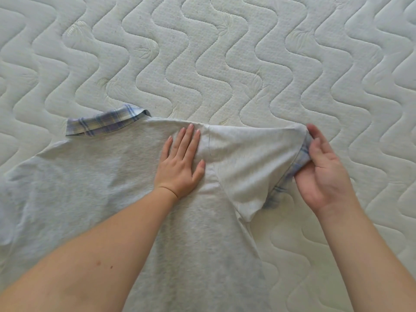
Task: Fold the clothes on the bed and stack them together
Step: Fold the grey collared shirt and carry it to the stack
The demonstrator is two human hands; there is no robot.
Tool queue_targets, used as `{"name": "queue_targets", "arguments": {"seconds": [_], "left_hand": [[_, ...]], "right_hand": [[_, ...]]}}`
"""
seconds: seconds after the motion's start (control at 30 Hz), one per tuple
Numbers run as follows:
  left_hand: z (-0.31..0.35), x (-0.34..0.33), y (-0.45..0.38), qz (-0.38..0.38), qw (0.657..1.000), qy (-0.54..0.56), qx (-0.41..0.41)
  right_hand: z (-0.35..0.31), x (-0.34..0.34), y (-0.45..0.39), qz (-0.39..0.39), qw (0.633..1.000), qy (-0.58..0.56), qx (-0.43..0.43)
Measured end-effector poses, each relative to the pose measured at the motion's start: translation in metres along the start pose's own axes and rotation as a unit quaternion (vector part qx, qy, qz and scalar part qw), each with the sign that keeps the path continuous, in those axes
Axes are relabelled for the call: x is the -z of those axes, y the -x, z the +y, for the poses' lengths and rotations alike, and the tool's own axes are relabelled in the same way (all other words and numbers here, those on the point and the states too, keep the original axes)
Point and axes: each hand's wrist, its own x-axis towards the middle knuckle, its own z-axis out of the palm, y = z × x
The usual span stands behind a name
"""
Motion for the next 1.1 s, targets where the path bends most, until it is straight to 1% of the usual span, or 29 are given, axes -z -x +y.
{"name": "queue_targets", "arguments": {"seconds": [0.07,0.1,0.17,0.23,0.27,0.3,0.37,0.4,0.47,0.57,0.6,0.63,0.67,0.7,0.77,0.8,0.83,0.87,0.9,0.93,0.97,1.0,1.03,1.1], "left_hand": [[-0.001,0.000,0.000,-0.001,1.000,0.003,-0.001],[-0.001,-0.001,0.000,-0.004,1.000,0.000,-0.002],[-0.001,-0.001,0.001,-0.010,1.000,-0.012,-0.006],[-0.001,-0.002,0.001,-0.011,1.000,-0.018,-0.013],[-0.001,-0.002,0.001,-0.010,1.000,-0.019,-0.015],[-0.001,-0.002,0.001,-0.009,1.000,-0.021,-0.016],[-0.002,-0.002,0.001,-0.003,1.000,-0.025,-0.018],[-0.002,-0.003,0.001,0.000,1.000,-0.024,-0.019],[-0.002,-0.003,0.001,0.002,0.999,-0.026,-0.019],[-0.002,-0.005,0.001,0.003,0.999,-0.033,-0.016],[-0.002,-0.005,0.001,0.003,0.999,-0.034,-0.015],[-0.002,-0.005,0.000,0.003,0.999,-0.034,-0.014],[-0.002,-0.004,0.000,0.003,0.999,-0.033,-0.013],[-0.002,-0.004,0.000,0.004,0.999,-0.033,-0.012],[-0.002,-0.004,0.000,0.005,0.999,-0.034,-0.013],[-0.002,-0.004,0.000,0.004,0.999,-0.034,-0.013],[-0.002,-0.004,0.000,0.004,0.999,-0.034,-0.013],[-0.001,-0.004,0.001,0.004,0.999,-0.034,-0.012],[-0.001,-0.004,0.001,0.004,0.999,-0.035,-0.012],[-0.001,-0.003,0.001,0.004,0.999,-0.035,-0.012],[-0.001,-0.003,0.001,0.004,0.999,-0.036,-0.014],[-0.001,-0.003,0.001,0.004,0.999,-0.036,-0.015],[-0.001,-0.002,0.001,0.004,0.999,-0.036,-0.014],[-0.001,-0.002,0.000,0.007,0.999,-0.034,-0.013]], "right_hand": [[0.006,0.016,0.009,0.009,0.999,0.035,-0.016],[0.010,0.023,0.013,0.018,0.996,0.078,-0.026],[0.016,0.034,0.019,0.054,0.980,0.185,-0.036],[0.022,0.040,0.027,0.081,0.959,0.268,-0.043],[0.024,0.041,0.032,0.074,0.948,0.303,-0.056],[0.026,0.042,0.039,0.049,0.937,0.336,-0.079],[0.034,0.046,0.053,-0.033,0.908,0.398,-0.130],[0.038,0.048,0.058,-0.058,0.896,0.419,-0.137],[0.042,0.050,0.062,-0.050,0.893,0.435,-0.103],[0.039,0.053,0.065,0.019,0.917,0.398,-0.030],[0.037,0.056,0.067,0.047,0.912,0.408,0.005],[0.035,0.059,0.070,0.069,0.892,0.444,0.037],[0.034,0.064,0.072,0.082,0.864,0.495,0.049],[0.034,0.068,0.075,0.085,0.831,0.548,0.038],[0.036,0.073,0.079,0.084,0.761,0.642,-0.031],[0.035,0.073,0.080,0.097,0.729,0.676,-0.052],[0.032,0.071,0.078,0.127,0.709,0.692,-0.047],[0.027,0.067,0.074,0.158,0.700,0.697,-0.014],[0.021,0.058,0.069,0.172,0.697,0.695,0.043],[0.017,0.047,0.062,0.160,0.699,0.688,0.108],[0.015,0.033,0.052,0.129,0.702,0.682,0.161],[0.015,0.017,0.040,0.084,0.701,0.681,0.193],[0.017,0.001,0.026,0.036,0.695,0.687,0.208],[0.027,-0.032,-0.004,-0.050,0.667,0.713,0.208]]}}
